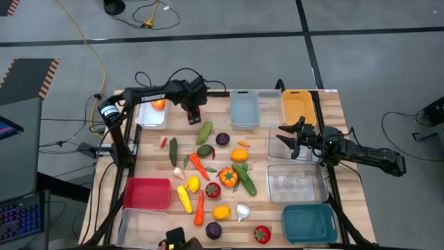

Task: Sort produce into baskets
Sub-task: Put the top red tomato into the white bin

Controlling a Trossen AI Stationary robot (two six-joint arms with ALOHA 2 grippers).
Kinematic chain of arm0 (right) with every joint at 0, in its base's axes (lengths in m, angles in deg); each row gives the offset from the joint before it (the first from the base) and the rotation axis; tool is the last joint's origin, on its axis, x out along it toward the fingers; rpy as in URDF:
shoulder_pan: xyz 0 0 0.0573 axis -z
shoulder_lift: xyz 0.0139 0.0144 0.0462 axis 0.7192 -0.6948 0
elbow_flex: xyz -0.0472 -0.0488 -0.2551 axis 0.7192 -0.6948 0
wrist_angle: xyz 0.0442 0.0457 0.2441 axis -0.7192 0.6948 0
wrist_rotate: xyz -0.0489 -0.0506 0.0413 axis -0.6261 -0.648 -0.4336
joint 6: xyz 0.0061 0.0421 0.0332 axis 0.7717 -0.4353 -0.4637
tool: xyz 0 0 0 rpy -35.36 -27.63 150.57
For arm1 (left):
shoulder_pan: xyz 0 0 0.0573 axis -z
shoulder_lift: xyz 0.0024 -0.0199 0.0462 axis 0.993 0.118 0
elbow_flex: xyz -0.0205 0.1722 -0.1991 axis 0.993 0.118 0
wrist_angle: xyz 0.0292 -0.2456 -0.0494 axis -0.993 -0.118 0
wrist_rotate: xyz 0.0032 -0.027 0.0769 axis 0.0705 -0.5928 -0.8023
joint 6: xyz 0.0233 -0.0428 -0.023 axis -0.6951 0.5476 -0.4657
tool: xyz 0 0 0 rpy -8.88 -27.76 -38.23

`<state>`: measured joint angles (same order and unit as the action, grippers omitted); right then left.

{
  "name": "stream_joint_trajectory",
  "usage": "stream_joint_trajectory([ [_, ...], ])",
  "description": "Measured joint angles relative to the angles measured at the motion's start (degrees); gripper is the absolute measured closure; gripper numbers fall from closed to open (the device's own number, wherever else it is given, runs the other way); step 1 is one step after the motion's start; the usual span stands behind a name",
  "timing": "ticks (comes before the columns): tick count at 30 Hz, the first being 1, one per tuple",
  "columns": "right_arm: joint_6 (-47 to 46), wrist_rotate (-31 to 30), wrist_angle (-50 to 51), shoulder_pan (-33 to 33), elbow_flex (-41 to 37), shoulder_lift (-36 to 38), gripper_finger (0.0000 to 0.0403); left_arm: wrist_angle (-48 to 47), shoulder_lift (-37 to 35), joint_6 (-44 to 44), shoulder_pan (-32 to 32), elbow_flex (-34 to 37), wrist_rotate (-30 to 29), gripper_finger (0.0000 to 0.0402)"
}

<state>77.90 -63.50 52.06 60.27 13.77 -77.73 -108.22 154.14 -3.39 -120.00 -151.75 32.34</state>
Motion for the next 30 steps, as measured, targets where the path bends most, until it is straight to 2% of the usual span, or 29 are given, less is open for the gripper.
stream_joint_trajectory([
  [7,0.0,0.0,0.0,0.0,0.0,0.0,0.0184,-12.3,-0.2,1.5,-0.1,-10.3,-3.8,0.0138],
  [11,0.0,0.0,0.0,0.0,0.0,0.0,0.0184,-18.8,-0.3,3.5,-0.2,-12.7,-6.8,0.0139],
  [22,0.0,0.0,0.0,0.0,0.0,0.0,0.0184,-30.9,-2.4,8.9,-4.2,-12.7,-7.6,0.0139],
  [26,0.0,0.0,0.0,0.0,0.0,0.0,0.0184,-30.7,-5.5,10.6,-5.6,-12.3,-7.6,0.014],
  [30,0.0,0.0,0.0,0.0,0.0,0.0,0.0184,-30.6,-9.2,13.0,-7.5,-8.3,-7.7,0.0137],
])
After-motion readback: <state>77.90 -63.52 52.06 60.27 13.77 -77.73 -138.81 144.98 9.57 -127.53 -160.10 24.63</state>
